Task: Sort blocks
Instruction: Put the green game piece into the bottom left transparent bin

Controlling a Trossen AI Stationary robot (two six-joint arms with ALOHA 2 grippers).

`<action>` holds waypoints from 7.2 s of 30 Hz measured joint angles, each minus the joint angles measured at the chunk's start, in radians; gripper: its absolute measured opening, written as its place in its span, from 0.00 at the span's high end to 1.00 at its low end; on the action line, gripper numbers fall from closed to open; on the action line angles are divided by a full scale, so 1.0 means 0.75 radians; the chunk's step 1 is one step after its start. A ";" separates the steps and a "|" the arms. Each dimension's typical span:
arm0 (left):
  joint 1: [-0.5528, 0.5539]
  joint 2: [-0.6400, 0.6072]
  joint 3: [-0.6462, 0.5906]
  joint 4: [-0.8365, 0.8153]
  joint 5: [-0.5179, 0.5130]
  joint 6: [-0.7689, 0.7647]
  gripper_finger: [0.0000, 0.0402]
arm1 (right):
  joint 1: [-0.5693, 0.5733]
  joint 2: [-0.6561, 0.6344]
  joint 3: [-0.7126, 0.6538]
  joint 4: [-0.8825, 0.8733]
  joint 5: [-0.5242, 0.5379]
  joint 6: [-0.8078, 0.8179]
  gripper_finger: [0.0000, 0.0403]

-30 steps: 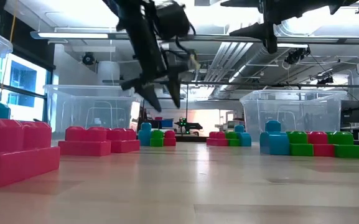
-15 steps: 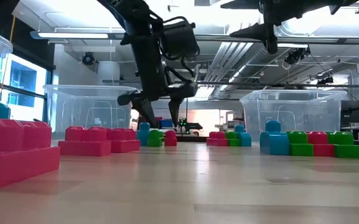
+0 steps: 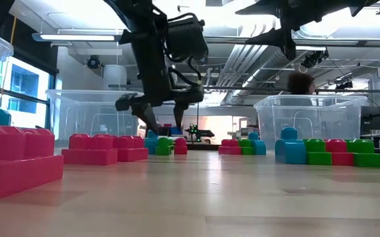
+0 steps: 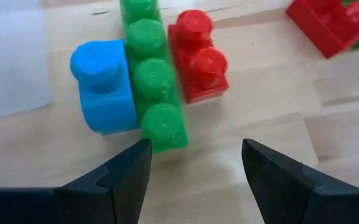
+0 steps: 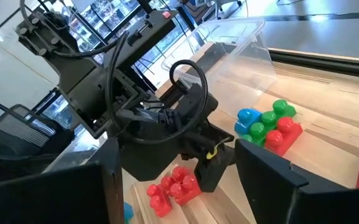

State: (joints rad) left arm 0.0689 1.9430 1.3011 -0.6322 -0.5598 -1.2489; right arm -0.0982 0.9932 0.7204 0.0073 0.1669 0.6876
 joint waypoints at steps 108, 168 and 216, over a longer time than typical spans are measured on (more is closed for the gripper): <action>-1.602 -0.928 -0.016 -0.806 0.666 -1.098 0.68 | -0.075 0.001 0.000 -0.034 0.075 -0.090 0.52; 0.031 -0.320 -0.016 0.365 0.923 1.253 0.36 | 0.272 0.067 -0.093 -1.369 -0.010 0.733 0.94; -0.043 -0.319 -0.016 0.383 0.901 1.288 0.36 | 0.808 0.336 0.157 -1.047 -0.164 1.405 0.97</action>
State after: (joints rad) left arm 0.0364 1.7035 1.2892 -0.3449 0.1162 -0.2831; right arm 0.5079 1.2450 0.8379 -0.7778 0.0437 1.7413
